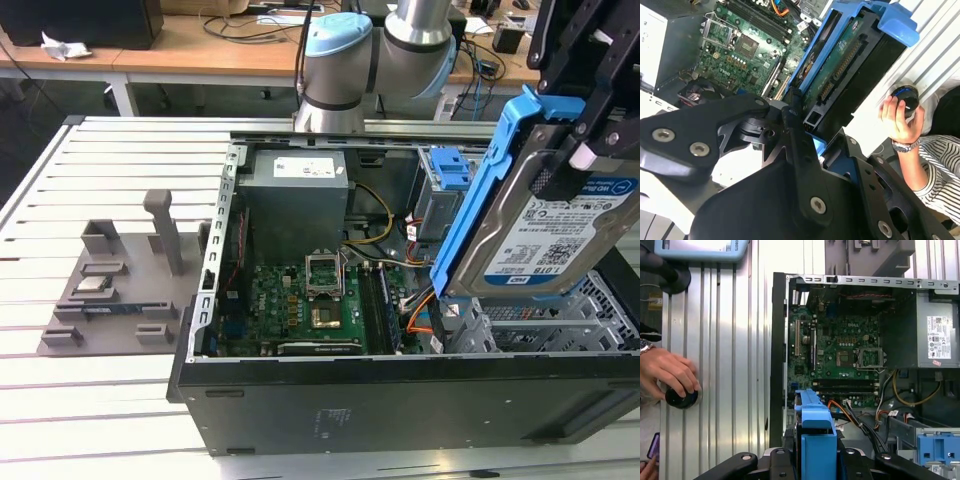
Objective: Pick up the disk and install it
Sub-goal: 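Pick up the disk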
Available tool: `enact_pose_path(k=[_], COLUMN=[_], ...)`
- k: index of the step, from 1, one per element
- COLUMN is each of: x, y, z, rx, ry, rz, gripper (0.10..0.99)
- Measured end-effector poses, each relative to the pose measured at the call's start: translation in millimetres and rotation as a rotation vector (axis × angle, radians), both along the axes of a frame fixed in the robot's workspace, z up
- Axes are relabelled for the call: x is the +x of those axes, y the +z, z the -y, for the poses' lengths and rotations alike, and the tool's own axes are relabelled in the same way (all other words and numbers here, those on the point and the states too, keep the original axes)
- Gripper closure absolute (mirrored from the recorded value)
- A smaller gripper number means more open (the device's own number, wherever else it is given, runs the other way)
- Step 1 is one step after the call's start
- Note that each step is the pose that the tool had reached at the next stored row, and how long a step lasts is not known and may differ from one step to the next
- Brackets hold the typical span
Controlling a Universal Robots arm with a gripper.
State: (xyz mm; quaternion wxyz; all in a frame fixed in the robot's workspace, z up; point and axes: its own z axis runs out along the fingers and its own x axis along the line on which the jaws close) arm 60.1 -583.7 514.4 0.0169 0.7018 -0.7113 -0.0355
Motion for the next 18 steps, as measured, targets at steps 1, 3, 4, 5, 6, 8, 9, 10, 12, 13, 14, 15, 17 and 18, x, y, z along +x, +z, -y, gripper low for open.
enact_pose_path(k=[1,3,4,5,6,8,9,10,12,13,14,15,17,18], x=[0.7,2.1,2.8,3.2,4.2,5.5,5.9,6.3,7.1,7.7,8.2,8.6,9.4,9.8], y=[-0.7,-1.7,-2.3,-2.5,-3.4,-4.9,-5.6,-6.5,-8.4,-9.6,-10.8,-11.6,-13.8,-14.9], z=[0.0,-0.1,-0.1,-0.2,-0.2,-0.2,-0.2,-0.2,-0.2,-0.2,-0.2,-0.2,-0.2,-0.3], rx=[0.000,-0.001,-0.001,-0.001,-0.002,-0.002,-0.002,-0.002,-0.003,-0.003,-0.003,-0.003,-0.003,-0.003], ry=[0.000,0.000,0.000,0.000,0.000,0.000,0.000,0.000,0.000,0.000,0.000,0.000,0.000,0.000], rz=[0.0000,0.0000,0.0001,0.0000,0.0000,0.0000,0.0001,0.0001,0.0000,0.0000,0.0000,0.0001,0.0000,0.0000], gripper=[0.718,0.718,0.718,0.718,0.718,0.718,0.718,0.718,0.718,0.718,0.718,0.718,0.718,0.718])
